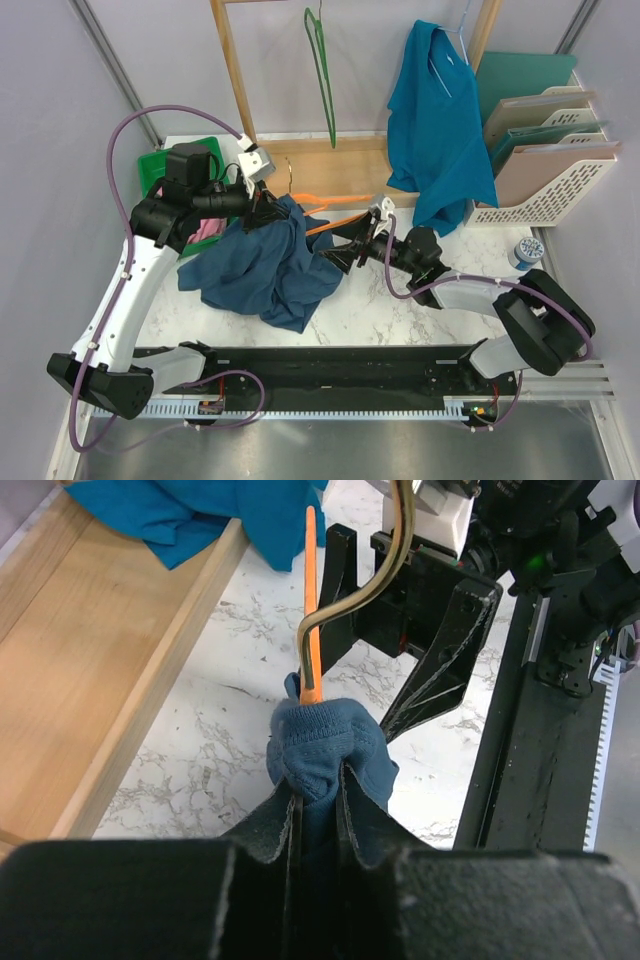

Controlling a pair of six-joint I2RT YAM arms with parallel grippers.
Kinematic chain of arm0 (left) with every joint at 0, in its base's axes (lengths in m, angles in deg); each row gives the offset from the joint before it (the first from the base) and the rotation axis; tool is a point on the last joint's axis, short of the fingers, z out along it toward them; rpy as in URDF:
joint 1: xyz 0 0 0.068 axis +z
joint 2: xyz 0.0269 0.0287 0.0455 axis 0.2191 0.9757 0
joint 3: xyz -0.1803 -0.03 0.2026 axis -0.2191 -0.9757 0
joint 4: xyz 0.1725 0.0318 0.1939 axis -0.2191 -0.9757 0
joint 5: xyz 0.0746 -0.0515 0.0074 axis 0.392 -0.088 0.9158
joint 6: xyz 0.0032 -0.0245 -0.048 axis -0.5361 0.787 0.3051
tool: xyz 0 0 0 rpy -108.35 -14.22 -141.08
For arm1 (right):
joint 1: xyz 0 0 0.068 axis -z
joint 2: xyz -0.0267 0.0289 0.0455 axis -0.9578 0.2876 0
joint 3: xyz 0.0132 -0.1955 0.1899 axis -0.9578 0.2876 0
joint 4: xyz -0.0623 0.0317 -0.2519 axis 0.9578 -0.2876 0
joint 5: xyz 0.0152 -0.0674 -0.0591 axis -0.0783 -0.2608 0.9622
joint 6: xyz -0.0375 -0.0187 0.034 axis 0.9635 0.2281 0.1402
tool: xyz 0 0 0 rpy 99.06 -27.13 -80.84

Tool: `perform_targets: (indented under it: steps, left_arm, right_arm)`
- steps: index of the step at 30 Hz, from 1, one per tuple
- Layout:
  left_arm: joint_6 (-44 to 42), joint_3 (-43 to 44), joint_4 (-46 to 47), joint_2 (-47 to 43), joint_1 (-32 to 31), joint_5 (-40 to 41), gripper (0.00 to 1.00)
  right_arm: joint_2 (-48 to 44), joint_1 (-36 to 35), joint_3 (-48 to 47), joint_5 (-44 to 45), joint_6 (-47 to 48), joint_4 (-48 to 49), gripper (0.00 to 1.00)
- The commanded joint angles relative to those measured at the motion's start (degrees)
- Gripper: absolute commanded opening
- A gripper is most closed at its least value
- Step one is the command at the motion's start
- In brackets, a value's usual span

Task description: Place the t-shirt on the hanger

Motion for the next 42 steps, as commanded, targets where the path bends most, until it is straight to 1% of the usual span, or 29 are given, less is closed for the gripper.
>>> perform_targets:
  steps: [1, 6, 9, 13, 16, 18, 19, 20, 24, 25, 26, 28, 29, 31, 34, 35, 36, 37, 38, 39, 41, 42]
  left_arm:
    - [3.6, 3.0, 2.9, -1.9, 0.2, -2.5, 0.02]
    - [4.6, 3.3, 2.9, -2.1, 0.3, -2.9, 0.02]
    - [4.9, 3.9, 3.1, -1.7, 0.2, -3.9, 0.02]
    - [5.2, 3.7, 3.0, -1.4, 0.3, -5.4, 0.02]
    - [5.6, 3.7, 3.0, -1.3, 0.3, -6.1, 0.02]
    - [6.0, 3.8, 3.1, -1.1, 0.3, -6.4, 0.02]
    - [6.3, 3.9, 3.1, -1.0, 0.3, -6.4, 0.02]
    - [6.4, 3.9, 3.1, -1.0, 0.2, -6.2, 0.02]
    - [6.8, 4.5, 3.1, -1.1, 0.3, -6.8, 0.02]
    - [6.9, 4.4, 3.0, -1.1, 0.3, -6.8, 0.02]
    - [6.9, 4.0, 3.0, -1.5, 0.3, -6.7, 0.02]
    - [6.5, 3.6, 2.9, -1.8, 0.3, -6.1, 0.02]
    - [6.4, 3.5, 2.9, -1.8, 0.4, -6.0, 0.02]
    - [6.6, 3.5, 2.9, -1.9, 0.5, -4.4, 0.02]
    - [4.9, 3.0, 2.6, -1.7, 1.7, -1.6, 0.02]
    - [3.8, 3.3, 1.5, -1.7, 2.3, -0.9, 0.02]
    - [1.3, 3.8, 0.6, -1.3, 3.5, -0.9, 0.02]
    - [0.3, 4.2, -0.1, -0.9, 6.2, -1.9, 0.02]
    - [-1.0, 5.3, -0.9, -0.7, 7.6, -3.1, 0.02]
    - [-5.5, 6.0, -4.4, -0.3, 8.5, -3.7, 0.02]
    - [-10.3, 6.4, -7.5, -0.4, 9.8, -4.3, 0.02]
    - [-16.1, 6.3, -10.7, -0.8, 10.0, -4.6, 0.02]
  right_arm:
    - [0.7, -0.2, -0.4, 4.6, 3.3, 1.5, 0.85]
    - [0.0, -0.2, 3.4, 4.8, 1.4, 7.6, 0.91]
    - [0.1, -0.2, 5.1, 3.7, 1.5, 10.6, 0.93]
    - [1.4, -0.5, 4.7, 1.9, 2.5, 15.5, 0.93]
    - [2.9, -0.9, 3.5, 2.5, 3.5, 16.6, 0.93]
    - [4.1, -1.5, 2.7, 2.5, 4.2, 17.5, 0.92]
    - [4.3, -1.5, 2.6, 2.5, 4.4, 17.3, 0.9]
    - [4.7, -1.5, 2.2, 2.6, 4.2, 16.9, 0.84]
    - [5.1, -1.6, 1.9, 3.2, 4.8, 15.4, 0.8]
    - [5.2, -1.5, 2.1, 3.2, 4.8, 16.1, 0.75]
    - [5.0, -1.5, 2.2, 2.8, 4.7, 16.7, 0.65]
    - [5.1, -1.6, 1.9, 2.1, 4.5, 16.9, 0.52]
    - [4.9, -1.5, 1.9, 1.8, 4.5, 16.8, 0.33]
    - [4.1, -1.5, 2.5, 1.7, 4.5, 16.7, 0.0]
    - [1.2, -0.2, 3.3, 1.0, 4.0, 13.3, 0.0]
    - [0.1, 1.6, 3.4, 0.6, 4.0, 11.9, 0.0]
    - [-1.0, 2.6, 4.1, 0.1, 4.3, 8.5, 0.0]
    - [-3.5, 3.5, 4.4, 0.0, 5.6, 6.2, 0.0]
    - [-4.9, 4.6, 4.7, 0.0, 6.3, 3.6, 0.0]
    - [-6.0, 6.8, 5.4, -0.5, 6.9, -0.3, 0.0]
    - [-9.2, 9.7, 6.0, -0.9, 8.9, -3.5, 0.0]
    - [-10.2, 10.6, 5.9, -1.1, 9.5, -7.3, 0.0]
